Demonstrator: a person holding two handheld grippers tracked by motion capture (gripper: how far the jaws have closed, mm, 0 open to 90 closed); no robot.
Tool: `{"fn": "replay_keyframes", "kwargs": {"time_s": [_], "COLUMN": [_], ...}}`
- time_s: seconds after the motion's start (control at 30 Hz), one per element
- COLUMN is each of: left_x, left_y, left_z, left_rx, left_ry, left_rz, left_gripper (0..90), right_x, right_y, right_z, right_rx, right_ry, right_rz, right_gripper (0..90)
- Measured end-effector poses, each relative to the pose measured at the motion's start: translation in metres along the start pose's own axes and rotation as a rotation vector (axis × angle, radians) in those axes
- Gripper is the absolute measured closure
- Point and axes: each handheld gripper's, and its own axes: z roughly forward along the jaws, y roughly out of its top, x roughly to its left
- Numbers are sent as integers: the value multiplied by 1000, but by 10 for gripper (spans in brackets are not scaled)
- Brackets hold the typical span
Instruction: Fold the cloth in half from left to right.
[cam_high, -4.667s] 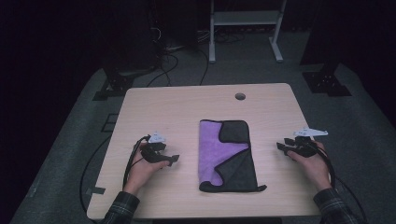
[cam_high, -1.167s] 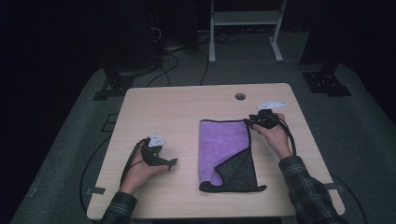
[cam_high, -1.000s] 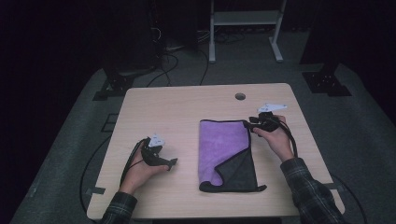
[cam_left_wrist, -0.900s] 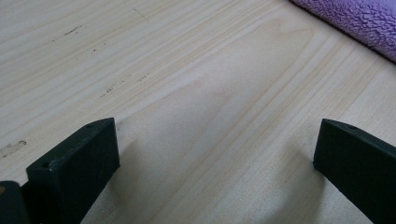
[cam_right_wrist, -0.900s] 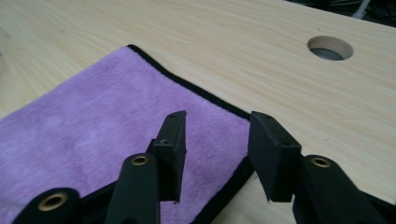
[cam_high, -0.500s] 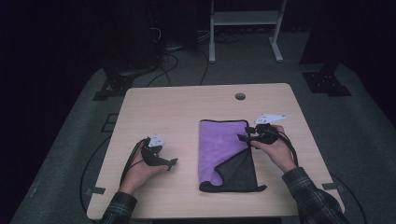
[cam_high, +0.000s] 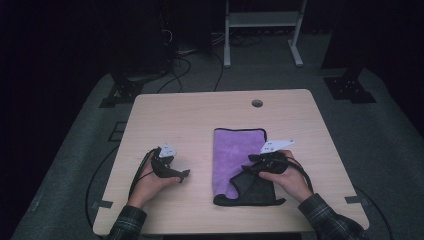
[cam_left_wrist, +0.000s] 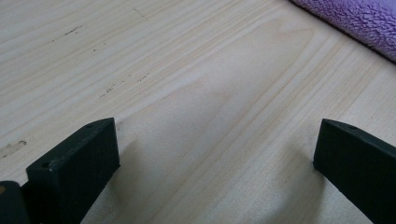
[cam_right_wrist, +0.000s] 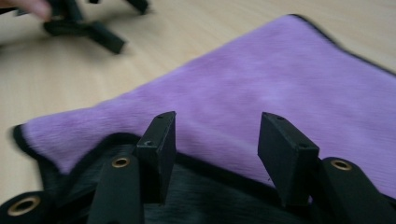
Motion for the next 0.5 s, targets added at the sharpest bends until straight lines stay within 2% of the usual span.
{"fn": "replay_keyframes", "kwargs": {"time_s": [0.23,0.33,0.43,0.5], "left_x": [0,0,0,0], "left_y": [0,0,0,0], "left_z": [0,0,0,0], "left_rx": [-5,-3,-4,-3], "left_ry": [0,0,1,1], "left_rz": [-1,-2,-1,-1], "left_gripper": [0,0,0,0], "right_x": [31,36,39,40], "right_y": [-3,-4,-9,-9], "right_z": [20,26,34,33], "right_rx": [38,52,92,87], "right_ry": [84,95,70,67], "right_rz": [-54,-67,-117,-127], "right_gripper": [460,460,463,469]}}
